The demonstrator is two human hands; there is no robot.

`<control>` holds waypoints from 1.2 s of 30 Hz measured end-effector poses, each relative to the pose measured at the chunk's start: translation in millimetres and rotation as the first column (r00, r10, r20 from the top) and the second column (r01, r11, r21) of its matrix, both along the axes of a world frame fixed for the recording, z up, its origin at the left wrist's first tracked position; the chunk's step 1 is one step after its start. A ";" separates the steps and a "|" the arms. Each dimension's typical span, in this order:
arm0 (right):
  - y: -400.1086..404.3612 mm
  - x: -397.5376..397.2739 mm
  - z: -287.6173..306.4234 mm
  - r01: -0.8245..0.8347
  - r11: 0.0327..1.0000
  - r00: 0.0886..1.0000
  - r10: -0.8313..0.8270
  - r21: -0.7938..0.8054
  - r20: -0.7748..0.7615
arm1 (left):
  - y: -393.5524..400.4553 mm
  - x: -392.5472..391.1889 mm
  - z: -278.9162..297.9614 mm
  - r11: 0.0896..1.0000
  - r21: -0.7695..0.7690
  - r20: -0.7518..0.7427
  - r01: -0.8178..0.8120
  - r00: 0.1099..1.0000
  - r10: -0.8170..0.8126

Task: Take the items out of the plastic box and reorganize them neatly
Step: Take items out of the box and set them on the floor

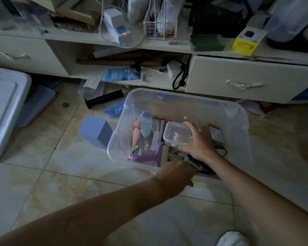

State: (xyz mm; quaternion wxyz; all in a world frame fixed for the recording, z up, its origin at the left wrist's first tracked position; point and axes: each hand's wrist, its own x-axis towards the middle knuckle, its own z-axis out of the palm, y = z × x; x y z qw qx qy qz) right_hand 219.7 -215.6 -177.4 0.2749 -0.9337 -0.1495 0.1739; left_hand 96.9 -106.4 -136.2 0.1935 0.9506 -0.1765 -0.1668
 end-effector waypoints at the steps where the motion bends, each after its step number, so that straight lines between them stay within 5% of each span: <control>1: 0.0 -0.3 -0.6 0.000 1.000 1.000 0.000 -0.002 -0.005 | 5.5 3.7 2.7 1.000 -0.028 -0.071 -0.008 0.997 0.006; 3: 0.5 0.2 -1.8 0.008 1.000 1.000 -0.008 -0.001 0.004 | 20.8 10.7 1.8 0.999 -0.037 -0.098 -0.020 0.995 0.016; 7: 2.8 -4.1 -3.0 0.042 0.999 0.998 -0.042 0.015 0.054 | 41.5 17.9 -3.4 0.990 0.130 0.096 -0.052 0.995 0.040; 12: 8.6 -10.2 -4.5 0.028 0.998 0.998 -0.032 0.063 0.051 | 61.5 32.3 -13.7 0.824 -0.041 0.269 -0.564 0.788 0.553; 15: 10.9 -14.1 2.0 -0.020 0.994 0.998 0.014 0.104 0.060 | 72.8 41.2 -20.4 0.867 0.056 0.368 -0.496 0.817 0.443; 18: 13.0 -20.2 8.9 -0.097 0.981 0.992 0.081 0.169 0.099 | 80.5 47.2 -21.0 0.932 0.117 0.293 -0.343 0.909 0.298; 22: 20.1 -22.9 11.2 -0.176 0.947 0.983 0.152 0.268 0.106 | 93.7 39.0 -10.3 0.880 0.141 0.331 -0.453 0.860 0.389; 28: 64.7 -29.7 25.5 -0.194 0.873 0.980 0.196 0.448 0.041 | 131.8 -5.7 21.9 0.662 -0.028 0.498 -0.749 0.563 0.659; 34: 103.4 -39.6 13.1 -0.153 0.972 0.988 0.149 0.178 0.034 | 228.9 -60.4 13.9 0.161 -0.116 0.336 -0.980 0.114 0.935; 36: 106.5 -41.4 5.8 -0.155 0.982 0.985 0.161 0.106 -0.059 | 244.1 -89.9 -13.7 0.173 -0.058 0.340 -0.983 0.144 0.929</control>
